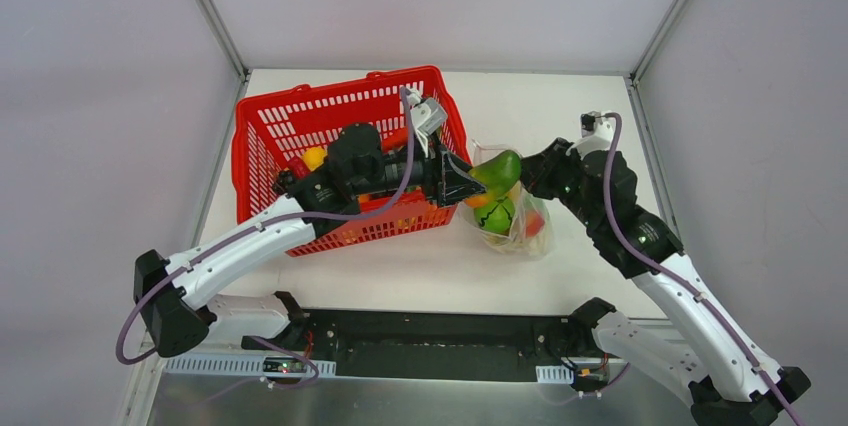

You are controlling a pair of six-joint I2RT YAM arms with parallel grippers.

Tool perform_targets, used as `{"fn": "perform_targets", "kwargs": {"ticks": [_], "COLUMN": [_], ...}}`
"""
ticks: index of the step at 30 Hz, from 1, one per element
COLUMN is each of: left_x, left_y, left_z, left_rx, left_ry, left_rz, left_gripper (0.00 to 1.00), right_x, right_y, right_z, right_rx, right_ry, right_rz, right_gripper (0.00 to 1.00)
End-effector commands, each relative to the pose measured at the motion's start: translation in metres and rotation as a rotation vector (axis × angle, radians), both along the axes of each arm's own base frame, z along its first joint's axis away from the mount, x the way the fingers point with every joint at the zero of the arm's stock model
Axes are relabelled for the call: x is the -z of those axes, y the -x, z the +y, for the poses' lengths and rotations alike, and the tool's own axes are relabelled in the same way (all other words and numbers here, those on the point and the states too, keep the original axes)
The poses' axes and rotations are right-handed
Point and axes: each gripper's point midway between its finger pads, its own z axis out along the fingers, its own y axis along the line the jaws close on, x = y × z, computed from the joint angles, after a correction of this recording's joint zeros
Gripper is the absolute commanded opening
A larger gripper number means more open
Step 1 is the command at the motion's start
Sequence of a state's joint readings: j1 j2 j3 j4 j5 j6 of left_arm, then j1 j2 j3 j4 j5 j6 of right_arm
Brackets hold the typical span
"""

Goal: Place the food in the zip-top bag and seal the zipper
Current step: Place the fake fruit in the zipper food storage bag.

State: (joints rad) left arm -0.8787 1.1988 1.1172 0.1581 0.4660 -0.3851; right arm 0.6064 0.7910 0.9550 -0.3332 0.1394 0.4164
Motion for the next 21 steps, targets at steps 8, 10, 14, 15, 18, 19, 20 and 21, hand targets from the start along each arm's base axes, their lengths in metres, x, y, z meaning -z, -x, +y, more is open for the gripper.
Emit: {"fn": "perform_targets", "kwargs": {"ticks": [8,10,14,15,18,19,20,21], "left_x": [-0.001,0.000,0.006,0.007,0.019,0.026,0.025,0.029], "left_y": [-0.035,-0.035,-0.032,-0.030,-0.031,-0.032,-0.033,-0.034], "left_z": [-0.011,-0.011,-0.018,-0.019,-0.017,-0.015,-0.013,-0.011], "left_rx": [-0.220,-0.224,-0.199,-0.188,-0.210,-0.224,-0.236,-0.247], "left_ry": [0.168,0.199,0.156,0.142,0.044,0.005,-0.017,-0.045], "left_rz": [0.127,0.134,0.146,0.139,0.133,0.134,0.127,0.126], "left_gripper": [0.39,0.39,0.46,0.47,0.56,0.58,0.60,0.61], "right_x": [-0.023,-0.027,-0.032,-0.033,-0.034,-0.035,-0.036,-0.038], "right_y": [-0.001,-0.001,-0.005,-0.005,-0.006,-0.006,-0.006,-0.006], "right_z": [-0.007,-0.008,-0.009,-0.009,-0.012,-0.013,-0.015,-0.018], "right_rx": [0.041,0.043,0.057,0.059,0.081,0.091,0.102,0.113], "right_ry": [-0.054,-0.056,-0.052,-0.053,-0.069,-0.076,-0.083,-0.091], "right_rz": [-0.072,-0.083,-0.092,-0.091,-0.095,-0.100,-0.105,-0.112], "right_gripper": [0.12,0.12,0.12,0.12,0.12,0.12,0.12,0.12]}}
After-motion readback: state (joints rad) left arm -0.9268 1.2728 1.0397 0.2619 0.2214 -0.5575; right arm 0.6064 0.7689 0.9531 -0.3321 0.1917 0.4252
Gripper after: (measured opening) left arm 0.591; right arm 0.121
